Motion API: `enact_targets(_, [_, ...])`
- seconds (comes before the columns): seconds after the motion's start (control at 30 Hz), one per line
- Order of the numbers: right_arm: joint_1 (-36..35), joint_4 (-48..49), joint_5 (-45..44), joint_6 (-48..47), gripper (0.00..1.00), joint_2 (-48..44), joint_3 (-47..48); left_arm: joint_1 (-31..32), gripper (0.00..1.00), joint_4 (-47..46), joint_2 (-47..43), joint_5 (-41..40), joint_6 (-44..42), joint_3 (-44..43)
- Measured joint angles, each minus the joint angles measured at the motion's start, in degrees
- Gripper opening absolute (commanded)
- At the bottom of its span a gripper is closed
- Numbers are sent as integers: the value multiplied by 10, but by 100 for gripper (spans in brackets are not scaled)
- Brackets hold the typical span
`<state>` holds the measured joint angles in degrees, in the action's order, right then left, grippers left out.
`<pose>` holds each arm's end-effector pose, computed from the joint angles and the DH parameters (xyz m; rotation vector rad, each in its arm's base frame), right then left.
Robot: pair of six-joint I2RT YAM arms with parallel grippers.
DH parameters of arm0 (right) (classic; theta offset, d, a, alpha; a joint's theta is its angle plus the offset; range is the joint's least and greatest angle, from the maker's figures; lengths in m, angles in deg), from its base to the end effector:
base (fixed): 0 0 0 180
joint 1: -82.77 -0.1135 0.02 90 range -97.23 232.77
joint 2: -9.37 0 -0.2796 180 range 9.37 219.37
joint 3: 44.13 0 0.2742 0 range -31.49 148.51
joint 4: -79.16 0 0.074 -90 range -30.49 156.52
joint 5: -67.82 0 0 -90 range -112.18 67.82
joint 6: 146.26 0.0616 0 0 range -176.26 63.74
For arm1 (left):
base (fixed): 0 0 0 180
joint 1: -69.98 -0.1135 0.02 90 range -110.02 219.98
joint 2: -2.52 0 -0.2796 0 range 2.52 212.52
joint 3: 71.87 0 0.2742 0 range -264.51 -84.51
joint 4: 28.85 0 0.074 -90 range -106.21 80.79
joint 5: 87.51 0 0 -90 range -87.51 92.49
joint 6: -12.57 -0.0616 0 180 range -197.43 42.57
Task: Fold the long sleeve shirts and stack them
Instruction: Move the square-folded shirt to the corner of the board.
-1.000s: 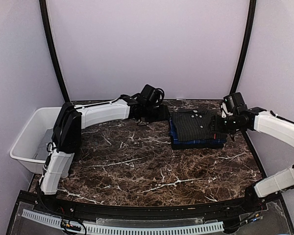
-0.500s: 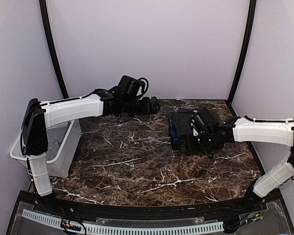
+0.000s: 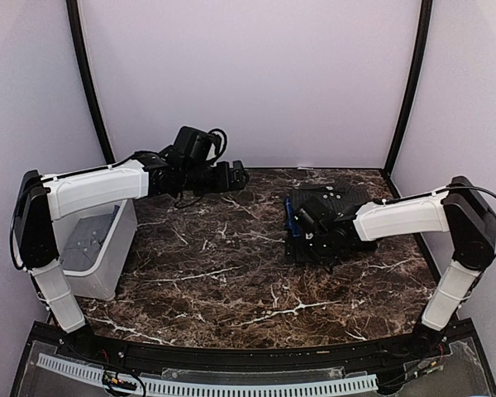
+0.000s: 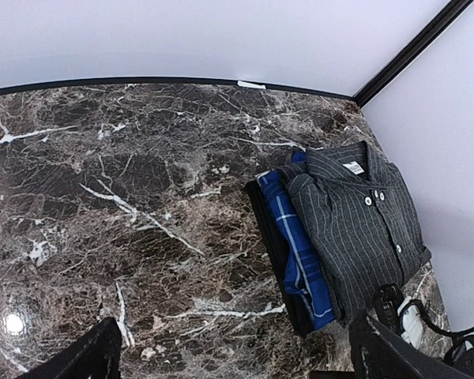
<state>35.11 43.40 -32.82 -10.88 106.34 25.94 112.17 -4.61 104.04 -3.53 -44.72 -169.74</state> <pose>0.2510 0.2586 0.1475 0.0073 2.6662 0.2996 0.3519 -0.3102 0.3067 0.1087 2.1267 -0.6905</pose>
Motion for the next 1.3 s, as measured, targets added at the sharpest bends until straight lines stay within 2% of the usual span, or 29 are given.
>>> enact_targets(0.4, [3, -23, -57, 17, 99, 107, 90, -13, 99, -3, -8, 0, 0, 13])
enact_targets(0.6, [22, -31, -73, 19, 99, 130, 118, -13, 99, -2, -9, 0, 0, 14])
enact_targets(1.03, [159, -28, -82, -45, 99, 156, 144, -13, 99, 5, -36, -5, 1, 34])
enact_targets(1.3, [225, -31, -57, -81, 99, 236, 264, -13, 99, 5, -40, -5, 5, 44])
